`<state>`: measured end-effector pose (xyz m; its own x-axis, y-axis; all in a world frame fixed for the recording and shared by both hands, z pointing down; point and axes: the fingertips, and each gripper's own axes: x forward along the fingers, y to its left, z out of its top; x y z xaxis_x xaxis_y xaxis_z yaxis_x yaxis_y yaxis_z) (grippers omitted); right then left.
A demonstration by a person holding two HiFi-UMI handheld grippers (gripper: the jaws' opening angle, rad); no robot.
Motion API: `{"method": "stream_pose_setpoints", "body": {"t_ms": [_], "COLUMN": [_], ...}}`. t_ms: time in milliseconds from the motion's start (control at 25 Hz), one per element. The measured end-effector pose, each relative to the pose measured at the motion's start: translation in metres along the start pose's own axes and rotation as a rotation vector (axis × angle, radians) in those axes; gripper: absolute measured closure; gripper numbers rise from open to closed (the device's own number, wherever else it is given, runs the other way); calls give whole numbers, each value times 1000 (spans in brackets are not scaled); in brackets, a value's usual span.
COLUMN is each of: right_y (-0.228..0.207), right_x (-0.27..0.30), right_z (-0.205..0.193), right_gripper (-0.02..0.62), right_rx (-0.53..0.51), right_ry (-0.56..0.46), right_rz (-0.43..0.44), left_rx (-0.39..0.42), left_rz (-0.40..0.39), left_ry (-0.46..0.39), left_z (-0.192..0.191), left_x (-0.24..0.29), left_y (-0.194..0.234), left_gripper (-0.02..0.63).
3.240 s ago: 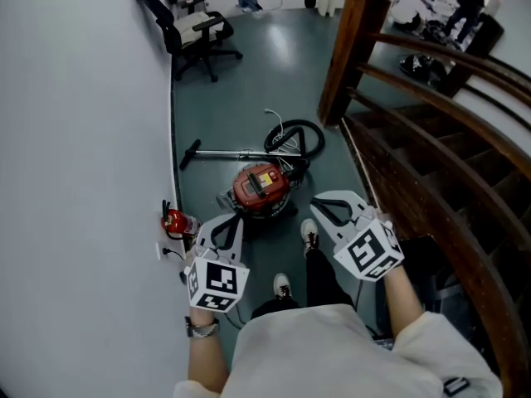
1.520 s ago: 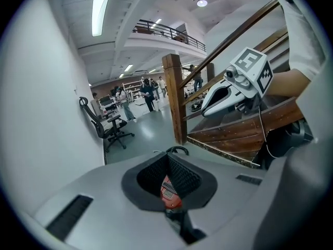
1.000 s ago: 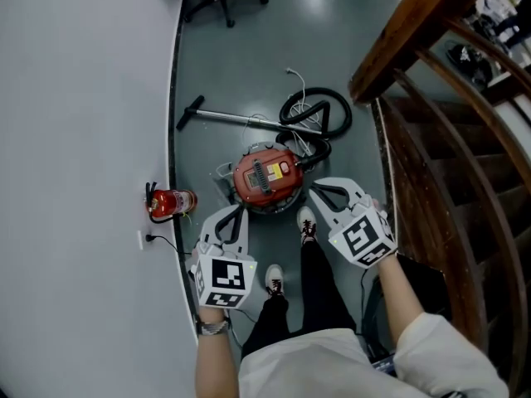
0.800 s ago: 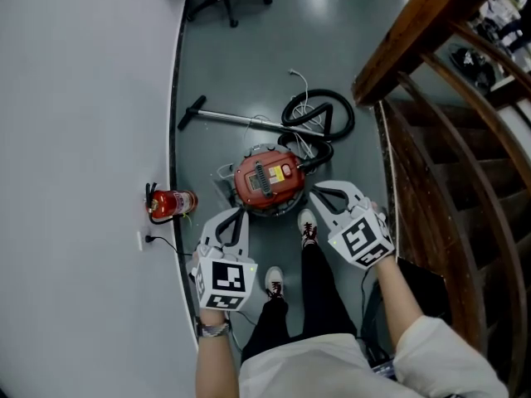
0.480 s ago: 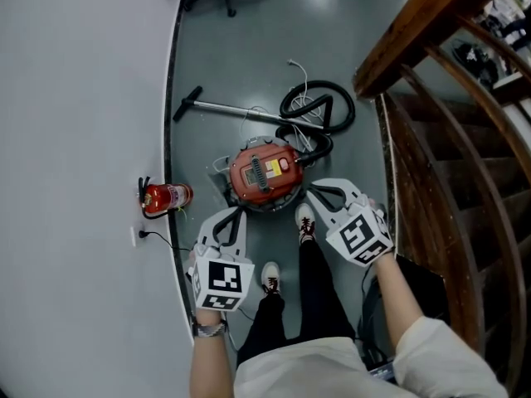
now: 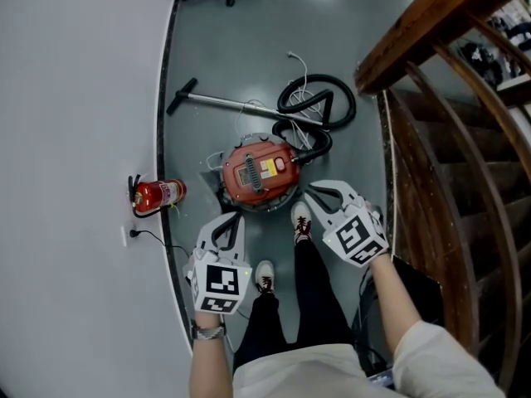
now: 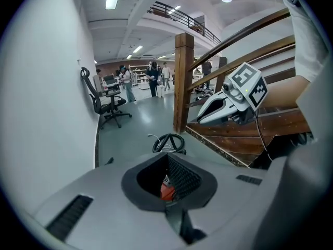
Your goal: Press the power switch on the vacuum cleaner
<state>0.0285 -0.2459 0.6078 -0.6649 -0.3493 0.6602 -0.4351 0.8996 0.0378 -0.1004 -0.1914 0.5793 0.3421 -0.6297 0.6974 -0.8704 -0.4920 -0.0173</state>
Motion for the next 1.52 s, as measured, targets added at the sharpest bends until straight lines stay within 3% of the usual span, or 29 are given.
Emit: {"method": "stream_pose_setpoints", "body": {"t_ms": [360, 760, 840, 1320, 1520], "right_y": [-17, -23, -23, -18, -16], "right_x": [42, 78, 85, 117, 137], "right_z": [-35, -54, -61, -92, -113], "right_gripper": [563, 537, 497, 498, 497], "right_rx": [-12, -41, -55, -3, -39], "right_ry": [75, 104, 118, 137, 182], "right_rz": [63, 135, 134, 135, 161], "left_rx": [-45, -85, -91, -192, -214], "left_rz": [-7, -3, 3, 27, 24], "left_ry": [61, 60, 53, 53, 68], "left_z": [-15, -22, -23, -49, -62], "left_x": [37, 76, 83, 100, 100], "left_y": [4, 12, 16, 25, 23], "left_gripper": [606, 606, 606, 606, 606]}}
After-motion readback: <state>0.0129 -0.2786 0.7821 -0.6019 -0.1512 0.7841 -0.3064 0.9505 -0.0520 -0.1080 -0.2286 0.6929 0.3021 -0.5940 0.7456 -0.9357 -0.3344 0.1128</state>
